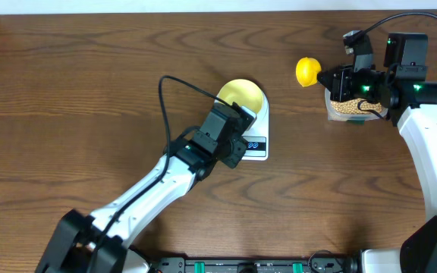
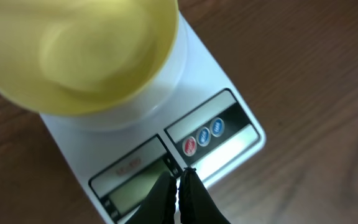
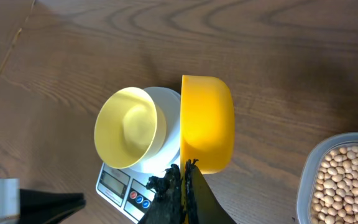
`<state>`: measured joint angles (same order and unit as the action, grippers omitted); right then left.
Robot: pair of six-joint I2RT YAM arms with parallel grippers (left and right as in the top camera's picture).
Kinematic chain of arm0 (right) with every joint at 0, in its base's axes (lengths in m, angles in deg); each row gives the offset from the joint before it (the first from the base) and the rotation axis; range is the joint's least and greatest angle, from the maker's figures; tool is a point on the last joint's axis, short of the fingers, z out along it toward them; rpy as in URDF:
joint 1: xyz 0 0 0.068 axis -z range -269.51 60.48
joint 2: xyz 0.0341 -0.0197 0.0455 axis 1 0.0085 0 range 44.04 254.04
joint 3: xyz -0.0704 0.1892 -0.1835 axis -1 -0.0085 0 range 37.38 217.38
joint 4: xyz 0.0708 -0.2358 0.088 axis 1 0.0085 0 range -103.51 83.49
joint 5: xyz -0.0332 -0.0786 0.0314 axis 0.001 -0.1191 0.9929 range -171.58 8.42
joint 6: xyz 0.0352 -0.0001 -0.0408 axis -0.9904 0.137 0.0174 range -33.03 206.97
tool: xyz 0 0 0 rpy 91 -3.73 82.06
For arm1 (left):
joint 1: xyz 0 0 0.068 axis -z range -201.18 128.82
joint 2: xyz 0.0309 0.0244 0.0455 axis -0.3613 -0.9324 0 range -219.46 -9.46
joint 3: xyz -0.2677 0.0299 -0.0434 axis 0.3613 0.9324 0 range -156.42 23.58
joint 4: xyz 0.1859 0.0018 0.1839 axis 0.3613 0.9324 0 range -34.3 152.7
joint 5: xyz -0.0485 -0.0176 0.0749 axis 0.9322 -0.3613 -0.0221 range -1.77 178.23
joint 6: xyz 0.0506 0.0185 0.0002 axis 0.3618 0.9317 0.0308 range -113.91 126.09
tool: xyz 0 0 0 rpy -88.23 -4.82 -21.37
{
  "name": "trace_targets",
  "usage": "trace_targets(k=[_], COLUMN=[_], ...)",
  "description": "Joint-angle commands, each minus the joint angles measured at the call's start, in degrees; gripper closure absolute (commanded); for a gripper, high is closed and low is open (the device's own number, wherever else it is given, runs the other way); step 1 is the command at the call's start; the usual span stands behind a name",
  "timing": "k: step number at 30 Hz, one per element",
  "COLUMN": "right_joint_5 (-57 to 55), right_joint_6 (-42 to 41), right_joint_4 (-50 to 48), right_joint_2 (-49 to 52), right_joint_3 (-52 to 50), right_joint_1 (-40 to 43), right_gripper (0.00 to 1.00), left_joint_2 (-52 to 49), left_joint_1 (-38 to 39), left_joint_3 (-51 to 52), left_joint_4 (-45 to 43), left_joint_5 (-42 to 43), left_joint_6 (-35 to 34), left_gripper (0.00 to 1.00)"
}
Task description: Scoop item into bowl and weigh 50g on scale
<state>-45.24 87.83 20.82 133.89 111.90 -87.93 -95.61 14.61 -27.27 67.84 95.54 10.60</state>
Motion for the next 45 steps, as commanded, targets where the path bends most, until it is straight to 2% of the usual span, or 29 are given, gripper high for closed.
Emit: trace_targets(k=[1,6,11,19,45], right_joint_5=[-0.2,-0.44,-1.09,-1.53,-1.95], right_joint_6=[0.96,0.96,0.96,0.96,1.16], right_joint_4=[-0.02,-0.02,-0.02,0.26,0.68], right_joint_2=[-1.03,-1.03,-1.03,-1.03,-1.03], right_joint_3=[1.14,1.14,1.14,1.14,1.14], right_joint_1=[-0.24,-0.24,-0.24,-0.24,-0.5], right_gripper=[0.99,0.99,0.99,0.99,0.99], left_joint_2=[-3.76,-5.81,-7.74,-10.67,-14.71], left_joint_1=[0.09,0.09,0.09,0.31,1.95], left_joint_3=[0.66,0.66,0.66,0.66,0.66], left_joint_4=[-2.1,-4.59,-5.73,-6.75,-10.78], left_joint_5=[-1.62,-1.57,0.94,1.22,0.98], left_joint_6=[3.08,3.52,8.63,11.43,11.28], left_gripper=[0.93,0.92,0.92,0.92,0.93])
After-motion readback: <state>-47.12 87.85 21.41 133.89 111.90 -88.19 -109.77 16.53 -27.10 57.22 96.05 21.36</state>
